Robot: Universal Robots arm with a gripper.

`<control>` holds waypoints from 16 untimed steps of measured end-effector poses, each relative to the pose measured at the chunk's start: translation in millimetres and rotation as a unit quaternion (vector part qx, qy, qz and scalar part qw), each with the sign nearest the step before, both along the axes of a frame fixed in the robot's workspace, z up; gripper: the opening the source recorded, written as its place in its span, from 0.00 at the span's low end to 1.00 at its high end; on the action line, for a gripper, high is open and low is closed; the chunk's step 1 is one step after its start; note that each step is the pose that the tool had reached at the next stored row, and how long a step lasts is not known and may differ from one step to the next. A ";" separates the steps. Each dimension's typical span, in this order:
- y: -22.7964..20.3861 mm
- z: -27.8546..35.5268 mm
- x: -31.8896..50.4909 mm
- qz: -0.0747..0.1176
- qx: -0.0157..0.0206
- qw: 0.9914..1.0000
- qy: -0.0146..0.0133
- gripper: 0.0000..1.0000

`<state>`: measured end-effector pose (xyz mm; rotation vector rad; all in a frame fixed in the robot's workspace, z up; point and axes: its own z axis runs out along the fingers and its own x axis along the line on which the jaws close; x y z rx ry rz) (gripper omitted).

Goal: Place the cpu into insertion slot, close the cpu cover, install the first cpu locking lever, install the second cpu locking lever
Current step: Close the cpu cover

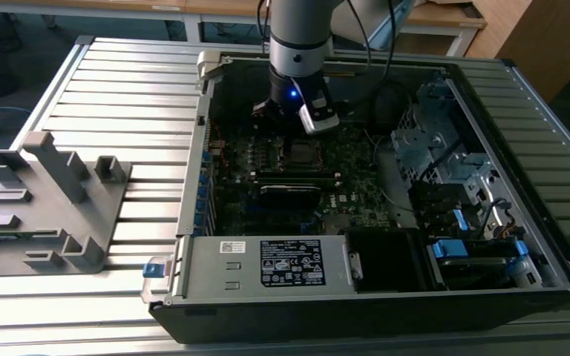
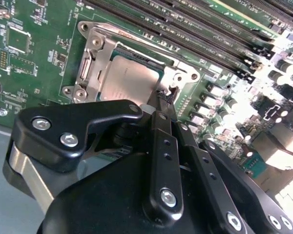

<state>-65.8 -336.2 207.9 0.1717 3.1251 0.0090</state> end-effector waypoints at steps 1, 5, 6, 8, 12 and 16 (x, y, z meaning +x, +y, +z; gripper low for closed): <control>0.0 -1.4 0.0 0.000 0.000 1.000 0.000 0.10; 0.0 -2.8 -0.1 0.000 0.000 1.000 0.000 0.10; 0.0 -2.8 -0.1 0.000 0.000 1.000 0.000 0.10; 0.0 -3.0 -0.9 0.000 0.000 1.000 0.000 0.10; 0.0 -4.8 -2.4 0.000 0.000 1.000 0.000 0.10; 0.0 -8.7 -2.6 0.000 0.000 1.000 0.000 0.10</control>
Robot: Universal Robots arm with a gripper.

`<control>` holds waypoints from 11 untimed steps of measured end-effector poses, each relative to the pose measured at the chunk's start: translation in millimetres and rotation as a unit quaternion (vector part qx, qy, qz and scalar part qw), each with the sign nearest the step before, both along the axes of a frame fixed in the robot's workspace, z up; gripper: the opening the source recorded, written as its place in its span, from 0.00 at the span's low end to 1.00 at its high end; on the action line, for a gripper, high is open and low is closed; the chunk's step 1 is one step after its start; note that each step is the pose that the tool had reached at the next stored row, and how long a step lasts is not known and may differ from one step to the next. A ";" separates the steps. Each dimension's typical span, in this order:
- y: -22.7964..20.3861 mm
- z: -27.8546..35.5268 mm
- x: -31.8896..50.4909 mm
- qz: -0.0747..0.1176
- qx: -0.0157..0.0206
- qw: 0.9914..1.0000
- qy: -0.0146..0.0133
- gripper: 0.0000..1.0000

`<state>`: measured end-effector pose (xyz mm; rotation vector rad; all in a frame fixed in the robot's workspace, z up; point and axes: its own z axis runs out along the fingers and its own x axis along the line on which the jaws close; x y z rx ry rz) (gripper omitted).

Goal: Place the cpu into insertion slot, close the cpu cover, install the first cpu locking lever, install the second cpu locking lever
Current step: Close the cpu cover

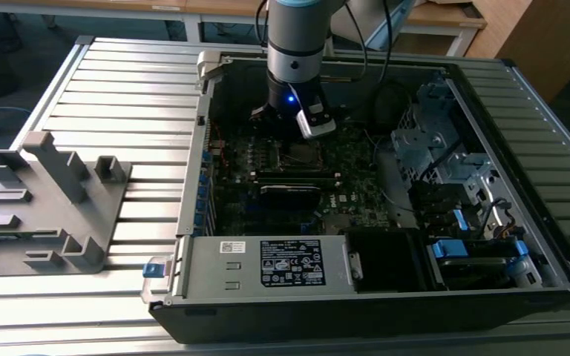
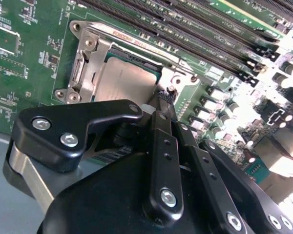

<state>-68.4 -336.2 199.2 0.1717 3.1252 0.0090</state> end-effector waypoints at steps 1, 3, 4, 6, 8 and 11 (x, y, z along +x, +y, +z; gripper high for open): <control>0.0 0.0 0.0 0.000 0.000 1.000 0.000 0.10; 0.0 0.0 0.0 0.000 0.000 1.000 0.000 0.10; 0.0 0.0 0.0 0.000 0.000 1.000 0.000 0.10; 0.0 -0.7 0.0 0.000 0.000 1.000 0.000 0.10; 0.0 -1.0 0.0 0.000 0.000 1.000 0.000 0.10; 0.0 -1.3 0.0 0.000 0.000 1.000 0.000 0.10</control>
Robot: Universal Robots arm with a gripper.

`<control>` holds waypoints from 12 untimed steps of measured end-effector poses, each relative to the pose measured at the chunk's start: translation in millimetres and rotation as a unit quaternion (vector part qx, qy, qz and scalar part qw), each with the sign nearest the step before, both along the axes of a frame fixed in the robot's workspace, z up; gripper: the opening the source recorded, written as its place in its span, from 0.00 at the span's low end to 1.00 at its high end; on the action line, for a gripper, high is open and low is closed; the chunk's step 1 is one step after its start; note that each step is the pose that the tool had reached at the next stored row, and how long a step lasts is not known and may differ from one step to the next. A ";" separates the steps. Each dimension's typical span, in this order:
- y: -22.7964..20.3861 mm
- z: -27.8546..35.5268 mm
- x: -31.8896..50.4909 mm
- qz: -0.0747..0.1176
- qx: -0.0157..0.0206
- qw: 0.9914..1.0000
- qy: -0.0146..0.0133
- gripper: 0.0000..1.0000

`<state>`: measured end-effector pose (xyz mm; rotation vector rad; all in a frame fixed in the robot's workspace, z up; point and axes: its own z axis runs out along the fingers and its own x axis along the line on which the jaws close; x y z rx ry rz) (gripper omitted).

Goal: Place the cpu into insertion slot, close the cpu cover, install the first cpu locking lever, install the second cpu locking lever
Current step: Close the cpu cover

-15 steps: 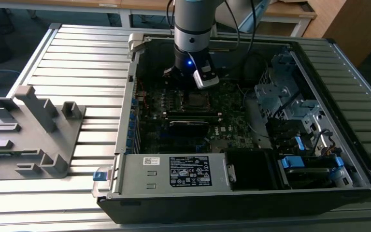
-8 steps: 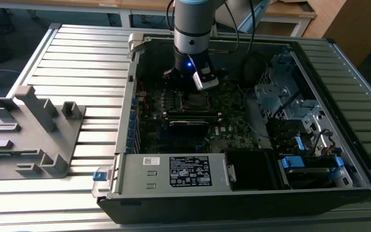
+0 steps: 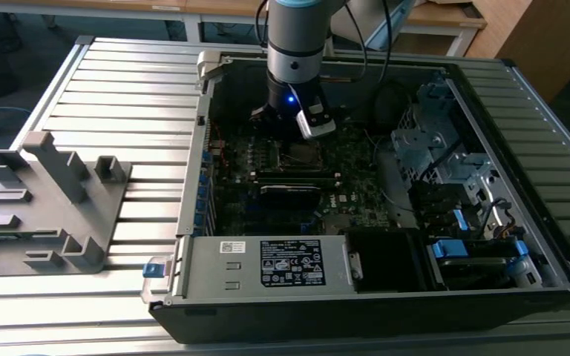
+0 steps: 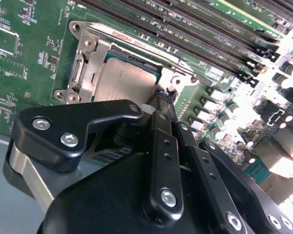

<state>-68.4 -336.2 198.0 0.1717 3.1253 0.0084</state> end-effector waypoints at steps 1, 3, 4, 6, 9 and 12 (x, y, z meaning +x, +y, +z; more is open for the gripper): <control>0.0 -0.1 0.0 0.000 0.000 1.000 0.000 0.10; 0.0 -0.9 0.0 0.000 0.000 1.000 0.000 0.10; -0.1 -0.9 0.0 0.000 0.000 1.000 0.000 0.10; 0.0 -1.0 0.0 0.000 0.000 1.000 0.000 0.10; 0.0 -1.2 0.0 0.000 0.000 1.000 0.000 0.10; 0.2 -0.1 0.1 0.000 0.001 1.000 0.000 0.10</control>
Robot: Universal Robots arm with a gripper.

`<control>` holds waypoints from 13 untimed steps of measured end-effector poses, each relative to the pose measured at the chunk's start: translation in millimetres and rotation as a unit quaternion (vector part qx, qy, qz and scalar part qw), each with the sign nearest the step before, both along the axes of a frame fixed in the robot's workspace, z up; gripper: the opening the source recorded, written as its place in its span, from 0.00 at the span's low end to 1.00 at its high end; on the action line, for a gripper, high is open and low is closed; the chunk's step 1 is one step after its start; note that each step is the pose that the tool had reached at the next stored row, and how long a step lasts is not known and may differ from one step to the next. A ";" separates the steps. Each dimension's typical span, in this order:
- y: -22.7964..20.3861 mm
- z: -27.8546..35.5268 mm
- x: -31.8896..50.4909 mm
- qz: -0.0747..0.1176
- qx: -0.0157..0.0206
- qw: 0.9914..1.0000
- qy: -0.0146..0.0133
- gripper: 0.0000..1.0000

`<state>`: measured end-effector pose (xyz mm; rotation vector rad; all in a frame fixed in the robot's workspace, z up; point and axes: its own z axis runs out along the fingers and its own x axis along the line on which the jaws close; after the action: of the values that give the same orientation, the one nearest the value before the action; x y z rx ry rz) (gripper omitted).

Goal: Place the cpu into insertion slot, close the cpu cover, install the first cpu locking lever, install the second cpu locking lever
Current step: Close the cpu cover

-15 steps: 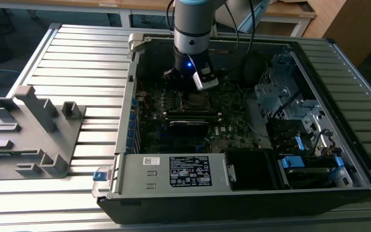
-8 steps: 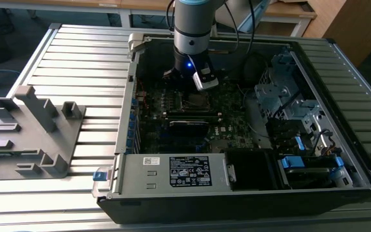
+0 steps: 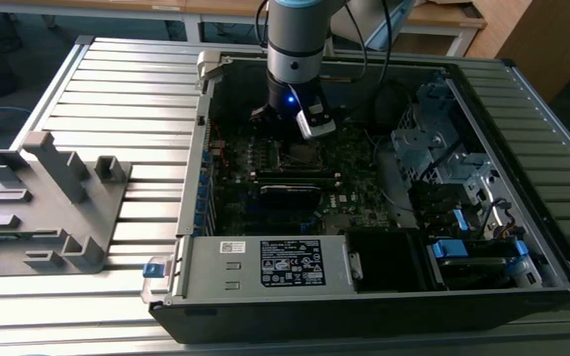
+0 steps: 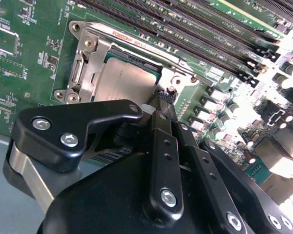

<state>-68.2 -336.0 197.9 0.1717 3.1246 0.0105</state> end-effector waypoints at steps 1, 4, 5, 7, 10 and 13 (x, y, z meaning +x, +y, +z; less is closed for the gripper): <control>0.1 0.7 0.1 0.000 0.000 1.000 0.000 0.10; -0.1 4.4 -0.1 0.000 0.000 1.000 0.000 0.10; -0.1 5.6 -0.1 0.000 0.000 1.000 0.000 0.10; -0.1 8.5 -0.1 0.000 0.000 1.000 0.000 0.10; -0.1 14.6 -0.1 0.000 0.000 1.000 0.000 0.10; -0.1 20.0 -0.1 0.000 -0.001 1.000 0.000 0.10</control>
<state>-68.4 -336.2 217.9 0.1718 3.1250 0.0089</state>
